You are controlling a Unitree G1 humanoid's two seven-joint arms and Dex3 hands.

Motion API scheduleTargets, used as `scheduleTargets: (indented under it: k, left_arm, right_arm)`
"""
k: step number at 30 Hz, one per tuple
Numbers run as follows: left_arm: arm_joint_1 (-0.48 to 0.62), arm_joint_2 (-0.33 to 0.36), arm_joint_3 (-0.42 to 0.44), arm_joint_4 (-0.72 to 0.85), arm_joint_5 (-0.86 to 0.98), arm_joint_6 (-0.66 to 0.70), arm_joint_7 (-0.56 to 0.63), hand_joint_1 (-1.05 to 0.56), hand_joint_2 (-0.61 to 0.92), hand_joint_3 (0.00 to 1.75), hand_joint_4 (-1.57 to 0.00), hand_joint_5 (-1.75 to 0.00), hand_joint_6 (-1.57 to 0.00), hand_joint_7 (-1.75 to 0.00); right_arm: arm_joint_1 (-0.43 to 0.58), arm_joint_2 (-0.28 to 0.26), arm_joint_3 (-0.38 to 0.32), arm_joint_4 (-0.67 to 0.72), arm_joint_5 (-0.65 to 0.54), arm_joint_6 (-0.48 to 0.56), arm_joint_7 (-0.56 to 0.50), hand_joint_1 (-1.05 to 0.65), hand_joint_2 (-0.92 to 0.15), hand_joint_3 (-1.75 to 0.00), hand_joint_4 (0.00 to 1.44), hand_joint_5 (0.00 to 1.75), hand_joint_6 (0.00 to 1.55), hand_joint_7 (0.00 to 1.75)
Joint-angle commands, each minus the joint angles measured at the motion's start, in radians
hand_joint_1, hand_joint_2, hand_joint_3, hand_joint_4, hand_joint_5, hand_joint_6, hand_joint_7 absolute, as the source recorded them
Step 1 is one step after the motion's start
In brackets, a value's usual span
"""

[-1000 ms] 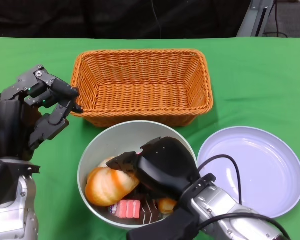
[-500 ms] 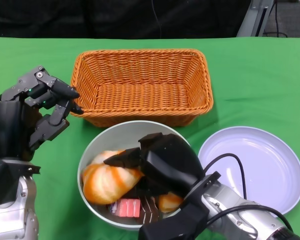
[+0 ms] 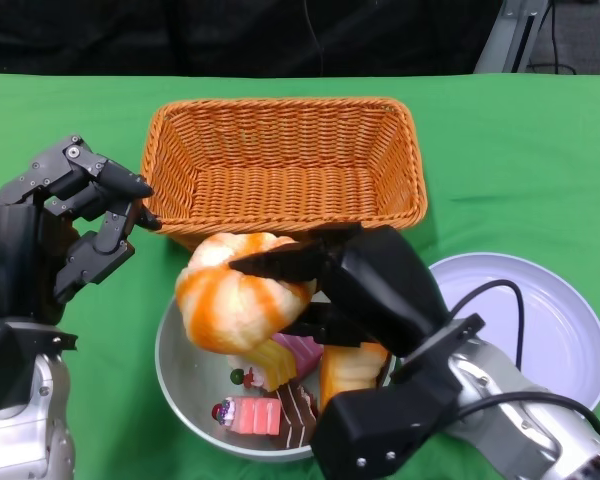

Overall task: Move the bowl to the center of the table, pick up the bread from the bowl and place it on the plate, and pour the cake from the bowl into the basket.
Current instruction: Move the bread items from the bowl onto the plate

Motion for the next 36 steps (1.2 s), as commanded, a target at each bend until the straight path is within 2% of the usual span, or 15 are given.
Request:
scheduleTargets:
  k: [1, 5, 9, 13, 19, 25, 31, 34, 36]
  left_arm:
    - [-0.011, 0.017, 0.010, 0.005, -0.008, -0.009, 0.003, -0.07, 0.76, 0.72, -0.84, -1.47, -0.84, -1.20]
    - [-0.005, 0.020, 0.012, -0.007, -0.007, 0.014, 0.010, -0.07, 0.76, 0.74, -0.83, -1.47, -0.84, -1.19]
    - [-0.006, 0.022, 0.013, -0.005, -0.003, 0.014, 0.012, -0.07, 0.76, 0.73, -0.82, -1.47, -0.83, -1.19]
    - [-0.007, 0.025, 0.015, -0.004, -0.004, 0.019, 0.013, -0.09, 0.76, 0.73, -0.82, -1.47, -0.84, -1.18]
    - [-0.008, 0.028, 0.019, 0.005, -0.008, 0.021, 0.008, -0.09, 0.75, 0.74, -0.81, -1.48, -0.83, -1.19]
    - [-0.006, 0.034, 0.022, 0.005, -0.005, 0.033, 0.010, -0.09, 0.74, 0.75, -0.82, -1.46, -0.84, -1.17]
    - [-0.009, 0.041, 0.025, 0.016, -0.006, 0.030, 0.008, -0.08, 0.72, 0.77, -0.82, -1.46, -0.85, -1.16]
    - [-0.009, 0.045, 0.026, 0.021, -0.010, 0.030, 0.003, -0.08, 0.72, 0.78, -0.82, -1.45, -0.85, -1.15]
    - [-0.008, 0.046, 0.024, 0.021, -0.007, 0.029, 0.003, -0.09, 0.72, 0.77, -0.83, -1.45, -0.85, -1.14]
  right_arm:
    - [0.023, -0.022, -0.031, -0.052, 0.026, -0.010, 0.019, -0.21, -0.91, -0.03, 0.87, 1.22, 1.25, 0.03]
    - [0.071, -0.050, -0.072, -0.143, 0.074, -0.029, 0.052, -0.19, -0.89, -0.01, 0.88, 1.27, 1.26, 0.03]
    - [0.120, -0.069, -0.113, -0.244, 0.100, 0.000, 0.104, -0.18, -0.89, -0.01, 0.88, 1.31, 1.26, 0.04]
    - [0.173, -0.092, -0.168, -0.327, 0.137, 0.010, 0.149, -0.18, -0.90, -0.01, 0.90, 1.23, 1.26, 0.04]
    - [0.229, -0.122, -0.250, -0.375, 0.225, -0.001, 0.206, -0.13, -0.91, -0.02, 0.89, 1.21, 1.28, 0.05]
    - [0.296, -0.171, -0.346, -0.339, 0.245, -0.003, 0.204, -0.08, -0.90, -0.02, 0.82, 1.36, 1.27, 0.05]
    - [0.324, -0.186, -0.402, -0.239, 0.227, -0.043, 0.133, -0.09, -0.90, -0.01, 0.83, 1.37, 1.26, 0.05]
    - [0.323, -0.197, -0.415, -0.163, 0.218, -0.070, 0.091, -0.08, -0.91, -0.02, 0.85, 1.27, 1.26, 0.05]
    - [0.313, -0.198, -0.420, -0.097, 0.204, -0.091, 0.045, -0.08, -0.90, -0.01, 0.86, 1.28, 1.27, 0.06]
